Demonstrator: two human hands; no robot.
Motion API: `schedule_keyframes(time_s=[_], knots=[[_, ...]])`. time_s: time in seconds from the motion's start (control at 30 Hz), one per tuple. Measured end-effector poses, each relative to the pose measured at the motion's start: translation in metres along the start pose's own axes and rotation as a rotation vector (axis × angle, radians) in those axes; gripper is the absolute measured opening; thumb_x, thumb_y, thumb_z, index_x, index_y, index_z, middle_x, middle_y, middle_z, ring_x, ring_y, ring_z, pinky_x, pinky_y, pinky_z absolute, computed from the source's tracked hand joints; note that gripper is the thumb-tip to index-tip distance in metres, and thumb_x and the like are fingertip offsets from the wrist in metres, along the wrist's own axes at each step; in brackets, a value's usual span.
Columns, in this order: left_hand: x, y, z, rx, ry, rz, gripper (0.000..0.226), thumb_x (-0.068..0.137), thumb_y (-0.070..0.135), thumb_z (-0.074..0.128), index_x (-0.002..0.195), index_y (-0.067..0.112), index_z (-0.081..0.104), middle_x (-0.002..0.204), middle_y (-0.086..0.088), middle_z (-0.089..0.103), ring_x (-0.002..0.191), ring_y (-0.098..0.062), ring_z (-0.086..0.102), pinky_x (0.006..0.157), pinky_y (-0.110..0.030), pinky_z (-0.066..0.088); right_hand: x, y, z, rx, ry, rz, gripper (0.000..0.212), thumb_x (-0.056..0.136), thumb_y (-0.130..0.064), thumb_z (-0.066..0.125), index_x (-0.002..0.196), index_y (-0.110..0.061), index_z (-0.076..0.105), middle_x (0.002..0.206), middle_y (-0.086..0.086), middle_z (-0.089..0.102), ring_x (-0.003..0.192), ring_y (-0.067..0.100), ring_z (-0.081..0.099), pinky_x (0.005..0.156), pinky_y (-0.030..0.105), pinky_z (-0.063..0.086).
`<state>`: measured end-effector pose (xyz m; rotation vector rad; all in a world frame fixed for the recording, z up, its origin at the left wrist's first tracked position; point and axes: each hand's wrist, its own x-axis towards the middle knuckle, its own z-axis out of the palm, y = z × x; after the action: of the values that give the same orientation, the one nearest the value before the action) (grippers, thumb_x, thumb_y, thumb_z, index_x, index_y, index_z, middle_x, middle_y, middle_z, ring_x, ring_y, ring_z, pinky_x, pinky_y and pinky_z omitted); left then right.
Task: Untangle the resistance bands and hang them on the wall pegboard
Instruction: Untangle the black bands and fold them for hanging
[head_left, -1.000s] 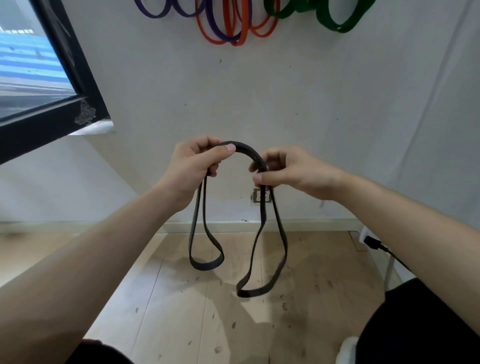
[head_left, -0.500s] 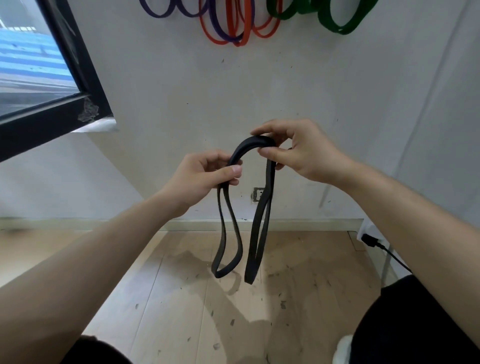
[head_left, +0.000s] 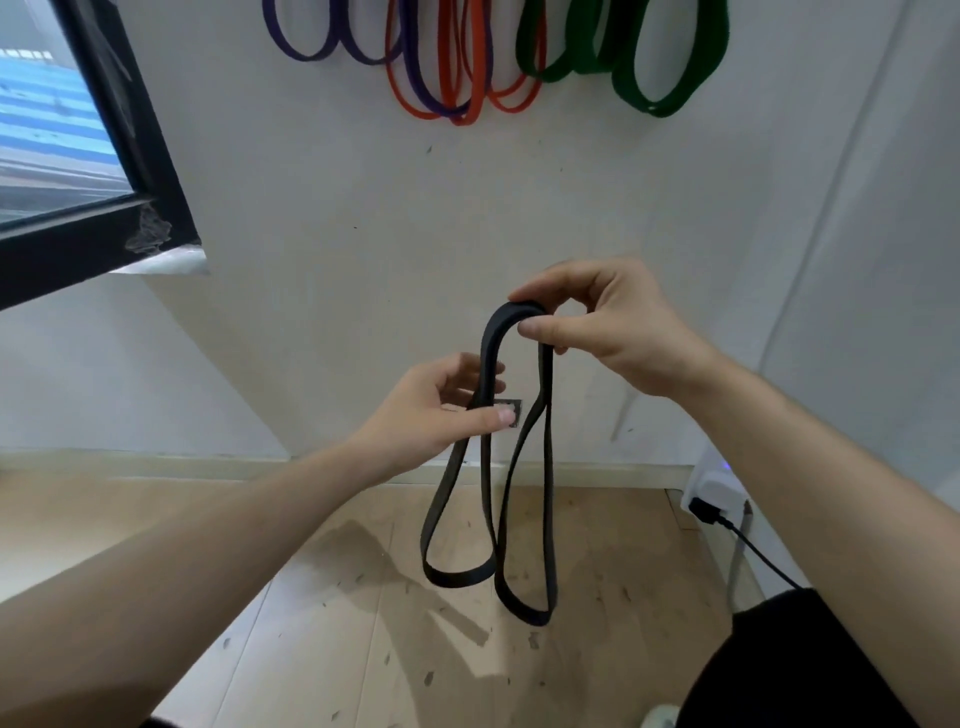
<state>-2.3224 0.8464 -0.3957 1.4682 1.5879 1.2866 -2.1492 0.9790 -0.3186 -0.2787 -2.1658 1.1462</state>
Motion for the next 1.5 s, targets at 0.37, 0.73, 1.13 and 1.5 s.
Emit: schedule_keyframes(time_s=[0.37, 0.73, 1.13, 1.5], knots=[[0.009, -0.019, 0.053, -0.041, -0.087, -0.147, 0.042, 0.075, 0.040, 0.085, 0.110, 0.023, 0.073, 0.108, 0.003, 0.076, 0.107, -0.012, 0.070, 0.104, -0.042, 0.051, -0.003, -0.008, -0.005, 0.035, -0.002, 0.005, 0.020, 0.081, 0.000, 0.078, 0.099, -0.008, 0.077, 0.086, 0.003, 0.072, 0.082, 0.017, 0.062, 0.059, 0.026, 0.048], [0.012, -0.026, 0.051, -0.050, -0.069, -0.140, 0.033, 0.080, 0.019, 0.083, 0.107, 0.014, 0.064, 0.085, -0.004, 0.068, 0.079, -0.014, 0.069, 0.073, -0.029, 0.059, -0.003, 0.012, -0.042, 0.300, 0.313, 0.042, 0.018, 0.086, 0.004, 0.069, 0.102, -0.004, 0.070, 0.084, 0.006, 0.073, 0.066, 0.021, 0.058, 0.059, 0.029, 0.047], [0.026, -0.031, 0.016, 0.286, 0.073, -0.024, 0.012, 0.085, 0.017, 0.079, 0.092, 0.025, 0.075, 0.072, 0.012, 0.072, 0.066, 0.001, 0.065, 0.071, -0.018, 0.052, -0.023, 0.066, -0.080, 0.216, 0.296, 0.334, 0.026, 0.093, 0.008, 0.060, 0.115, -0.005, 0.065, 0.101, 0.011, 0.071, 0.092, 0.022, 0.069, 0.075, 0.032, 0.060], [0.023, -0.010, -0.003, 0.241, -0.024, 0.006, 0.005, 0.087, 0.019, 0.078, 0.091, 0.016, 0.078, 0.083, -0.016, 0.074, 0.076, -0.031, 0.070, 0.079, -0.047, 0.056, -0.027, 0.063, -0.042, -0.417, -0.319, 0.459, 0.061, 0.079, -0.032, 0.085, 0.134, -0.024, 0.059, 0.121, -0.010, 0.067, 0.118, 0.007, 0.059, 0.100, 0.027, 0.049]])
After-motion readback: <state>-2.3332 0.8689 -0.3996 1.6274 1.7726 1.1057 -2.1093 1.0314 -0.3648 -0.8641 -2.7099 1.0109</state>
